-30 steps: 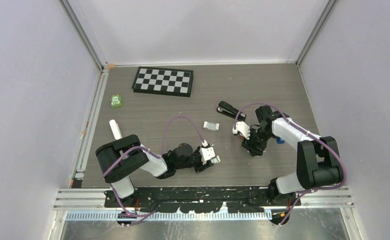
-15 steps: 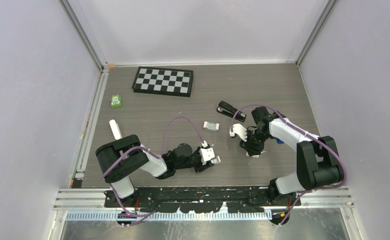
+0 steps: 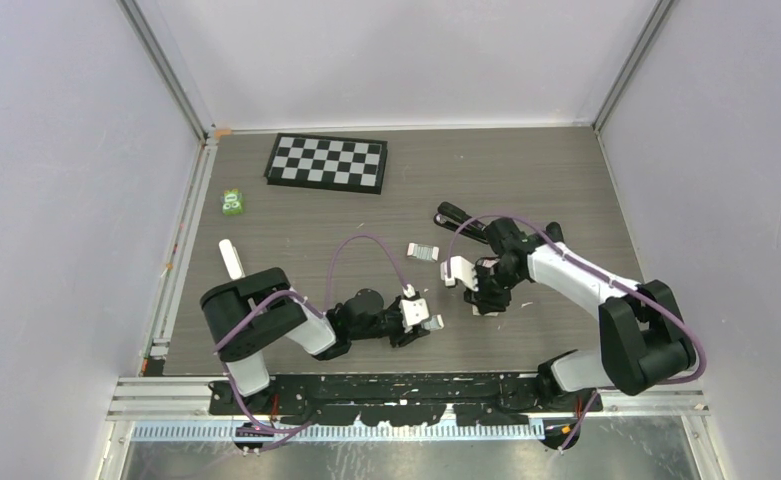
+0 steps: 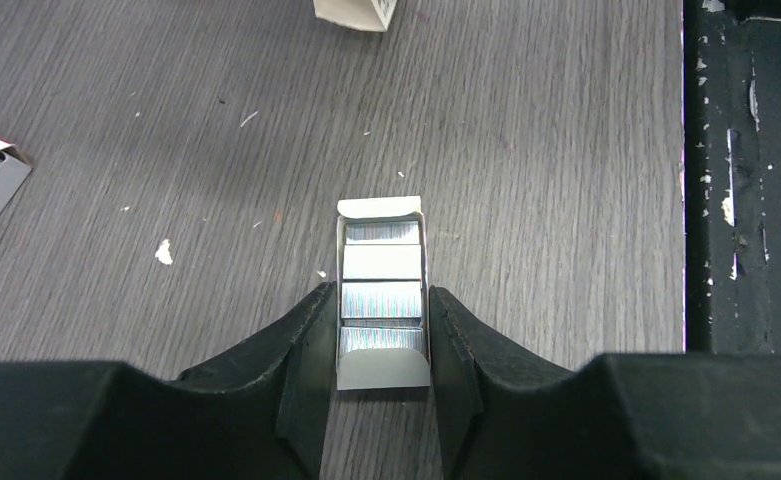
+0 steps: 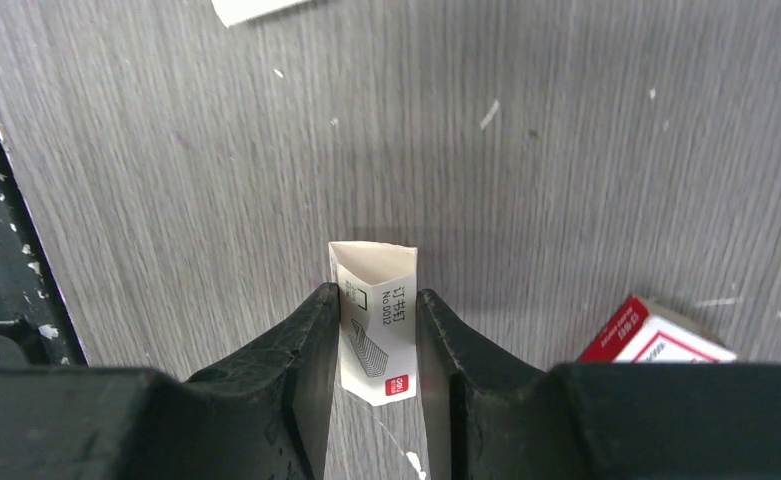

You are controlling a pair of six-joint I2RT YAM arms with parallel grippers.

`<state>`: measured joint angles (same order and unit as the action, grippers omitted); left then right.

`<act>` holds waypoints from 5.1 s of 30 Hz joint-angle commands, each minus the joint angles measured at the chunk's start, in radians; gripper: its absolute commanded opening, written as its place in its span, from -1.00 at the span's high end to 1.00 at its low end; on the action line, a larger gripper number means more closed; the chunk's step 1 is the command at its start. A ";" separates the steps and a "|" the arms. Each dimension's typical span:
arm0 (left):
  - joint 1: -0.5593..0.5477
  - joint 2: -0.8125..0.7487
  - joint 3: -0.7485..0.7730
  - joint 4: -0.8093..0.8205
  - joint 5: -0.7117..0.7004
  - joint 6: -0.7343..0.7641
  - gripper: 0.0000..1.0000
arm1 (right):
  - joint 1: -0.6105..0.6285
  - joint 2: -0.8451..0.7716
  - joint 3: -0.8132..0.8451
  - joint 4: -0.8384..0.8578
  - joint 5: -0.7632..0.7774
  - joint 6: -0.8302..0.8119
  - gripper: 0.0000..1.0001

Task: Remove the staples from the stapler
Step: Move the staple box to the center of the board, then close the staple box at the center of the board.

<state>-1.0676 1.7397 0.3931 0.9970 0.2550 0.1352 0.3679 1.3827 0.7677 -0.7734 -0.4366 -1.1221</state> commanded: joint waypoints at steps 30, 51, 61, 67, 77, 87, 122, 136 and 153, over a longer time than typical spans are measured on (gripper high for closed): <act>-0.004 0.092 0.045 0.124 0.020 0.038 0.21 | -0.013 -0.076 0.079 -0.077 -0.129 0.110 -0.14; -0.004 0.113 0.114 0.065 0.029 0.058 0.23 | -0.126 0.078 0.086 -0.122 0.086 0.108 0.42; -0.005 0.127 0.116 0.079 0.012 0.052 0.24 | -0.104 0.138 0.100 -0.121 0.051 0.138 0.50; -0.005 0.138 0.125 0.087 0.019 0.033 0.25 | -0.075 0.172 0.102 -0.113 0.072 0.158 0.50; -0.006 0.149 0.126 0.095 0.034 0.022 0.25 | -0.044 0.200 0.110 -0.101 0.078 0.187 0.50; -0.006 0.149 0.122 0.101 0.055 -0.002 0.26 | -0.010 0.225 0.123 -0.103 0.082 0.213 0.49; -0.018 0.176 0.162 0.093 0.049 -0.012 0.28 | 0.035 0.239 0.130 -0.113 0.059 0.216 0.49; -0.023 0.175 0.179 0.066 0.055 0.002 0.28 | 0.047 0.251 0.134 -0.103 0.070 0.229 0.49; -0.022 0.180 0.205 0.046 0.038 0.004 0.27 | 0.075 0.276 0.144 -0.079 0.114 0.282 0.47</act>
<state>-1.0836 1.9095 0.5751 1.0340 0.3065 0.1211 0.4297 1.6302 0.9081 -0.9154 -0.3355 -0.8814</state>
